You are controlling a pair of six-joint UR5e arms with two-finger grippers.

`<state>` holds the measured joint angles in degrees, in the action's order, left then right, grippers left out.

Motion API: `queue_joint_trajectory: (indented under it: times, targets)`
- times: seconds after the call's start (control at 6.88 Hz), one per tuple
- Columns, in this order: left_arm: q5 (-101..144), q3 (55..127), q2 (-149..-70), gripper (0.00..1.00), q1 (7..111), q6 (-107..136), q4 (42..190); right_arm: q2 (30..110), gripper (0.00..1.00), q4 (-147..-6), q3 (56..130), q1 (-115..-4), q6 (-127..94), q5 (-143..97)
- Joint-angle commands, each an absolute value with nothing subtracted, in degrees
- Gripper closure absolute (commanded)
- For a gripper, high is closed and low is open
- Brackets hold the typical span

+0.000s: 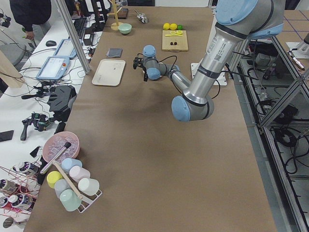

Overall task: Place red cherry on plate
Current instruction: 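Open the left gripper and withdraw the left arm from the plate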

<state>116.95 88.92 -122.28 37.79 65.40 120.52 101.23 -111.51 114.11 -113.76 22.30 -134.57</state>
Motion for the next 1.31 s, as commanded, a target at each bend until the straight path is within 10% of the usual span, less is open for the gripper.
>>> queue_joint_trajectory:
  times: [0.0,1.16]
  targets:
    - [130.3,93.2,-116.4,0.01,50.1,62.2,120.1,90.2,0.01,-126.9,116.9,-109.2,19.5,-135.0]
    - [151.0,90.2,-88.2,0.01,82.4,27.1,120.1,80.3,0.00,-111.8,132.3,-65.9,-25.6,-128.6]
